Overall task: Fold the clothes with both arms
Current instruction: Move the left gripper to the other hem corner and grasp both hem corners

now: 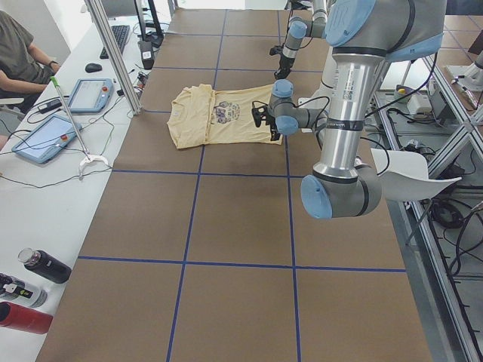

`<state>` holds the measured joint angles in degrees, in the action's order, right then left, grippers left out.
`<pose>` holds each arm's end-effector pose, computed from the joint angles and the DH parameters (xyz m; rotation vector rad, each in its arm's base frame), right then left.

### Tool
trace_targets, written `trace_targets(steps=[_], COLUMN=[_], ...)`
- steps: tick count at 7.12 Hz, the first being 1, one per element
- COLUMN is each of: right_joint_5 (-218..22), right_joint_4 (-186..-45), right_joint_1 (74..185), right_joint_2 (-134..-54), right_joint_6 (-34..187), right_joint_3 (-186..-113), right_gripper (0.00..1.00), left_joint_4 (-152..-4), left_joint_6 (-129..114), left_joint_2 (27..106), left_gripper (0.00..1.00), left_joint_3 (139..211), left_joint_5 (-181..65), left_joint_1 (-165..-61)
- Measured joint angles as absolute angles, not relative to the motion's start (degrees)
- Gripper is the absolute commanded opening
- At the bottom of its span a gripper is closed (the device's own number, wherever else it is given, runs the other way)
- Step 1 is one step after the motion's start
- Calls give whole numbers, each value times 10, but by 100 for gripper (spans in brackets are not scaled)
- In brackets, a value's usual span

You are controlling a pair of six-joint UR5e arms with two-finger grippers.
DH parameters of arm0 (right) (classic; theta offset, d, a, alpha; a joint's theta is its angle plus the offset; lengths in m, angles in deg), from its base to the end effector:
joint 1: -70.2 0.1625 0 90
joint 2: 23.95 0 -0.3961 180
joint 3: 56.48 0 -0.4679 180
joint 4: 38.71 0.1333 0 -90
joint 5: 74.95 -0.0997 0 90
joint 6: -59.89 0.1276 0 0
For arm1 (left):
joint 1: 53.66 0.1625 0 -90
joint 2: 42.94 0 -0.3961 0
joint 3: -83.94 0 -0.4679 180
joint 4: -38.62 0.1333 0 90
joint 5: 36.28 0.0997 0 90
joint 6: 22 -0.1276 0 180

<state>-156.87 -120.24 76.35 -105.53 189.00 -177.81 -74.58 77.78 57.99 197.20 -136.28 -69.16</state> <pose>-0.5588 -0.2123 0.2650 -0.1144 -0.8679 0.7999 0.5694 -0.2732 0.2722 -0.1101 1.0100 -0.3154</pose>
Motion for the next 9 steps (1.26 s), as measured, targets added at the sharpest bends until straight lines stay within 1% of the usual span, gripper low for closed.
trace_targets(steps=[1,2,3,6,8,9], right_joint_5=[-1569,-1569,-1569,-1569,-1569,-1569], right_joint_4=[-1203,-1203,-1203,-1202,-1203,-1203], right_joint_1=[763,763,763,763,763,763], right_joint_2=[-1055,-1055,-1056,-1057,-1058,-1058], right_joint_6=[1890,1890,1890,1890,1890,1890], right_joint_3=[-1780,-1781,-1782,-1783,-1783,-1783], right_gripper=[0,0,0,0,0,0], left_joint_4=[-746,-746,-746,-746,-746,-745], left_joint_6=[787,792,793,793,791,791], left_joint_2=[580,581,582,583,582,581], left_gripper=[68,67,65,64,55,53], left_joint_3=[1966,1960,1957,1955,1953,1953], left_joint_5=[-1361,-1359,-1358,-1356,-1351,-1350], left_joint_1=[-680,-673,-670,-673,-677,-677])
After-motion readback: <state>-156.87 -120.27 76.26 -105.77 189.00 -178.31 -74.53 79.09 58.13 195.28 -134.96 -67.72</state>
